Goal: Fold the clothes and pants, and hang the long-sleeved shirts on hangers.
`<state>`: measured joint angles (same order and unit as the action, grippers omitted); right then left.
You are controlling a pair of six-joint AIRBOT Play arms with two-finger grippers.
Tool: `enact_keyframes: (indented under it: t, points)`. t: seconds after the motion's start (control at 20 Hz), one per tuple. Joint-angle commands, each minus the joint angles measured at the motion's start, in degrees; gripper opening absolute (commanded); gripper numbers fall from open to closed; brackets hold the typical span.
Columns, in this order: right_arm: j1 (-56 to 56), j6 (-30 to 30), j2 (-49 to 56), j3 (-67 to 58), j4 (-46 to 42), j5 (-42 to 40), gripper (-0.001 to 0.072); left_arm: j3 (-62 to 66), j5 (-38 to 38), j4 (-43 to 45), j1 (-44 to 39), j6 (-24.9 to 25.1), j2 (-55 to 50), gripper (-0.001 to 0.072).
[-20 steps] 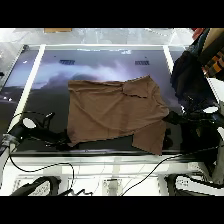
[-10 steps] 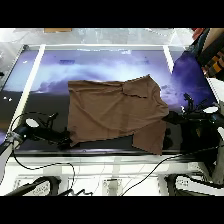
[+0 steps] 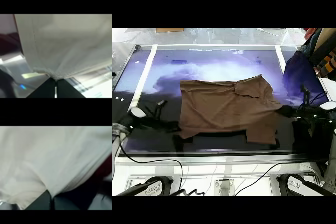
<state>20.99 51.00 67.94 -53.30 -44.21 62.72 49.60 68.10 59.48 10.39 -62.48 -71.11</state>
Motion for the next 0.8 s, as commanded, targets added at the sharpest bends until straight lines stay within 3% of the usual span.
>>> enact_keyframes:
  t: [0.0,0.25,0.6,0.75]
  points:
    - [-2.8,-0.1,-8.7,-7.5,0.6,-0.9,0.0012,14.7,3.1,6.3,0.2,0.4,2.4,0.0017]
    - [-7.5,1.0,-20.4,-21.4,1.4,-1.3,0.0012,33.0,-0.2,11.3,0.4,0.4,12.3,0.0017]
    - [-9.6,1.6,-30.2,-36.1,8.7,-2.9,0.0012,36.2,-30.7,12.1,0.4,0.4,34.0,0.0017]
    - [-9.6,5.4,-32.9,-37.1,14.1,-3.0,0.0012,36.2,-37.8,12.6,0.4,0.4,40.0,0.0018]
